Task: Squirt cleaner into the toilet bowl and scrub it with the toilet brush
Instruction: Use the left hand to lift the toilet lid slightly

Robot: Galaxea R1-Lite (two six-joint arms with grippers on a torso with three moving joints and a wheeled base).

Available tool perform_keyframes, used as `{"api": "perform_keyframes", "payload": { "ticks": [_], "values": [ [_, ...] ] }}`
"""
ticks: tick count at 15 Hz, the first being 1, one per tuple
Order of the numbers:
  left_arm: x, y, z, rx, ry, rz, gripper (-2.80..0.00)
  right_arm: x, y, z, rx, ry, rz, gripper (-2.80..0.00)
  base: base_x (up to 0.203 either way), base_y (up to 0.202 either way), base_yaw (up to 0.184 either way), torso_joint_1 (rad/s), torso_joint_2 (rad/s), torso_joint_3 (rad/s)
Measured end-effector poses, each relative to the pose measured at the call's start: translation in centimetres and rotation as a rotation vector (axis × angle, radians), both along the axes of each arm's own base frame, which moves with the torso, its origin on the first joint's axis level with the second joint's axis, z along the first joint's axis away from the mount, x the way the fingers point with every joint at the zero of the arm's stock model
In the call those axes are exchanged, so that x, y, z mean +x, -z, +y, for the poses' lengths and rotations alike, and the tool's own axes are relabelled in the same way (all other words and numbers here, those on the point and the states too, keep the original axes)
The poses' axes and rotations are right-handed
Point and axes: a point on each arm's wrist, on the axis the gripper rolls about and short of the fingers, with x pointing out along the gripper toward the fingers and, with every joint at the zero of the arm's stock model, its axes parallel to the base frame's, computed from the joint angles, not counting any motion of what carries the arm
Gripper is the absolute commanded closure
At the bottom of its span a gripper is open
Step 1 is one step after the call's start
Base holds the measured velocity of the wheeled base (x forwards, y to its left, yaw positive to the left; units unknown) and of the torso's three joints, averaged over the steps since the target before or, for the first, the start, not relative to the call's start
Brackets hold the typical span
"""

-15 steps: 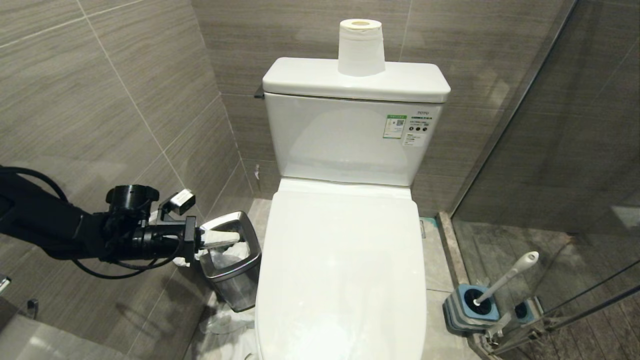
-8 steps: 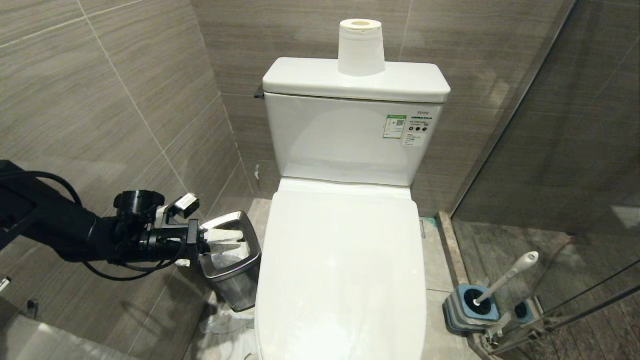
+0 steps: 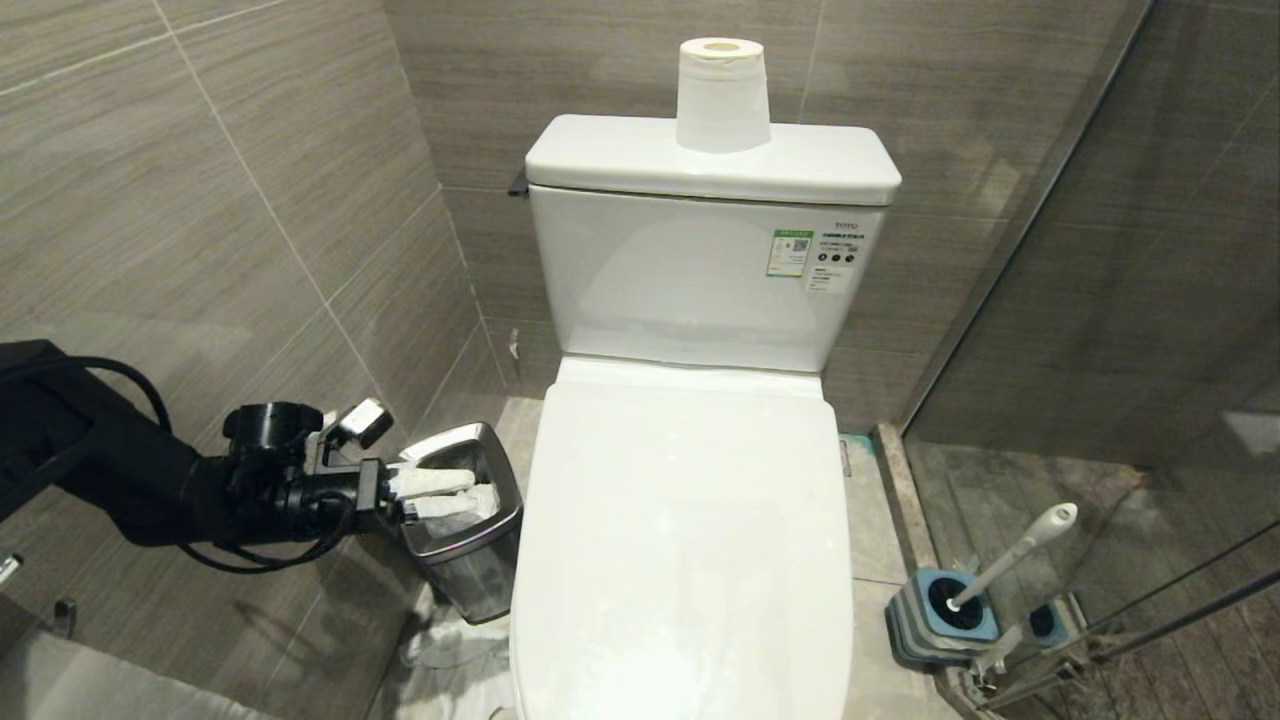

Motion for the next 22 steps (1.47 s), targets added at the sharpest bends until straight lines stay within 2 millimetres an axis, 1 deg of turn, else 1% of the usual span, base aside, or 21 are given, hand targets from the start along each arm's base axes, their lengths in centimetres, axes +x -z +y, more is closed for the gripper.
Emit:
{"api": "perform_keyframes", "payload": {
  "ticks": [3,6,8,11,17,22],
  "values": [
    [-0.4,1.0,1.1,-0.090,0.048,0.006,-2.80,0.0,0.0,0.0,0.000,0.000,0.000,0.00,0.000,0.000,0.000,0.000,0.00,0.000],
    [-0.9,2.1,1.8,-0.110,0.033,0.047,-2.80,0.0,0.0,0.0,0.000,0.000,0.000,0.00,0.000,0.000,0.000,0.000,0.00,0.000],
    [-1.4,2.9,1.9,-0.112,0.030,0.063,-2.80,0.0,0.0,0.0,0.000,0.000,0.000,0.00,0.000,0.000,0.000,0.000,0.00,0.000],
    [-2.9,4.0,1.4,-0.110,0.039,0.063,-2.80,0.0,0.0,0.0,0.000,-0.001,0.000,0.00,0.000,0.000,0.000,0.000,0.00,0.000],
    [-5.2,4.3,0.2,-0.045,0.028,0.065,-2.80,0.0,0.0,0.0,0.000,0.000,-0.001,0.00,0.000,0.000,0.000,0.000,0.00,0.000],
    [-6.8,4.3,0.0,-0.012,0.011,0.048,-2.80,0.0,0.0,0.0,0.000,0.000,-0.001,0.00,0.000,0.000,0.000,0.000,0.00,0.000]
  ]
}}
